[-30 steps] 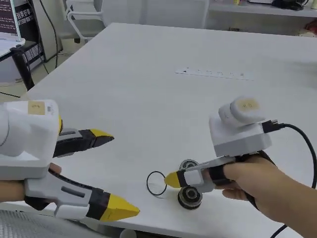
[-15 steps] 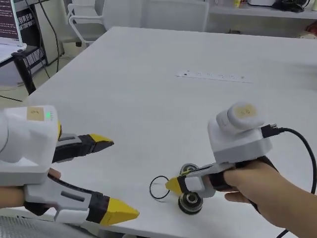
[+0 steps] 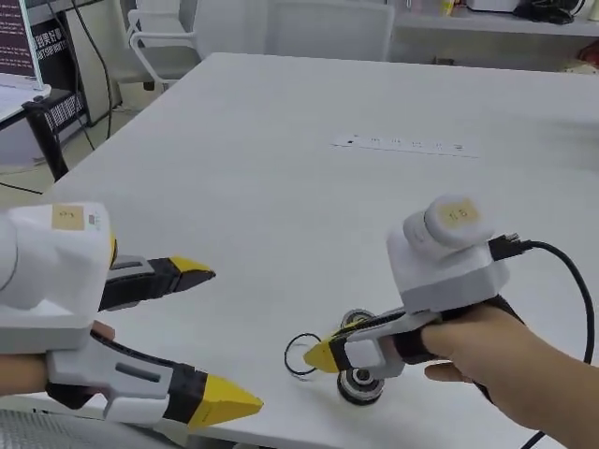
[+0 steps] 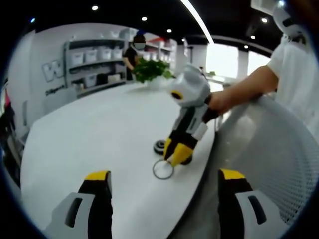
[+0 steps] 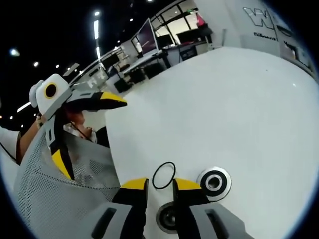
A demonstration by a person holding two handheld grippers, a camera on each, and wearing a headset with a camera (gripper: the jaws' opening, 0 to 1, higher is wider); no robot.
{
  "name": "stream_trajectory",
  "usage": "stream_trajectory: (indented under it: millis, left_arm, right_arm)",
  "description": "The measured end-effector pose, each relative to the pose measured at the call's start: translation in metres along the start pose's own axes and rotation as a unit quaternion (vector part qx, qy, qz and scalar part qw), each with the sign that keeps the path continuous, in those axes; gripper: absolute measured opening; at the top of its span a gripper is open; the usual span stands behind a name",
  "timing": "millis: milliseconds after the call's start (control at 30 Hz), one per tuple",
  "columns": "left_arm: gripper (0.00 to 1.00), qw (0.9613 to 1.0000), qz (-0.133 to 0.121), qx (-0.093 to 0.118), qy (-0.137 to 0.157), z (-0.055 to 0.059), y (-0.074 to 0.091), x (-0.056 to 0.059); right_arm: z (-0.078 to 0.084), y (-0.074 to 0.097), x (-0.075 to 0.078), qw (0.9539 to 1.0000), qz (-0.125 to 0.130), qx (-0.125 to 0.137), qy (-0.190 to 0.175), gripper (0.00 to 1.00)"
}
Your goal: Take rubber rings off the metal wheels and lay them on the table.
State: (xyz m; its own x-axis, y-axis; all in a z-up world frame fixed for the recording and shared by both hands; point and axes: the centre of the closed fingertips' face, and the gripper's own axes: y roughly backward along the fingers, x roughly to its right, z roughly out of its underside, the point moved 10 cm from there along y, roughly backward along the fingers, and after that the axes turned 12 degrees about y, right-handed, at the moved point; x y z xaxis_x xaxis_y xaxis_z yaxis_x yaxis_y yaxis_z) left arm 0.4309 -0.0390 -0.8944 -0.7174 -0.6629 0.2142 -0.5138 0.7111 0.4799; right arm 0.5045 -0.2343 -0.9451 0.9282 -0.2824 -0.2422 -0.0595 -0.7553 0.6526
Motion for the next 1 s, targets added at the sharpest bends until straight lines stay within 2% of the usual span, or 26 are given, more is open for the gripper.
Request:
stream_trajectory:
  millis: [133, 200, 300, 567, 733, 867, 1000]
  left_arm:
    - [0.89, 1.0000, -0.002, 0.000, 0.000, 0.000, 0.000, 0.000]
    - [0.88, 1.0000, -0.003, -0.001, 0.000, 0.000, 0.000, 0.000]
    - [0.87, 1.0000, -0.005, 0.001, 0.001, 0.000, 0.001, -0.001]
    - [0.87, 1.0000, -0.004, -0.002, 0.004, 0.001, 0.001, 0.000]
    - [0.87, 1.0000, -0.004, -0.006, 0.002, 0.001, 0.000, 0.000]
    - [0.87, 1.0000, -0.003, -0.009, 0.002, 0.002, 0.000, 0.000]
    - [0.87, 0.9998, 0.001, -0.017, -0.007, 0.002, -0.001, 0.001]
  right_arm:
    - [0.001, 0.000, 0.001, 0.9987, 0.024, -0.018, 0.040, 0.22]
    - [0.001, 0.000, 0.000, 0.9982, 0.025, -0.019, 0.050, 0.28]
    - [-0.001, 0.001, 0.001, 0.9977, 0.028, -0.015, 0.059, 0.28]
    - [-0.010, 0.010, 0.000, 0.9981, 0.021, 0.020, 0.053, 0.28]
    - [-0.020, 0.022, -0.001, 0.9965, 0.021, 0.059, 0.055, 0.29]
    - [-0.030, 0.036, -0.002, 0.9937, 0.020, 0.088, 0.066, 0.31]
    - [-0.037, 0.051, -0.003, 0.9885, 0.034, 0.115, 0.092, 0.32]
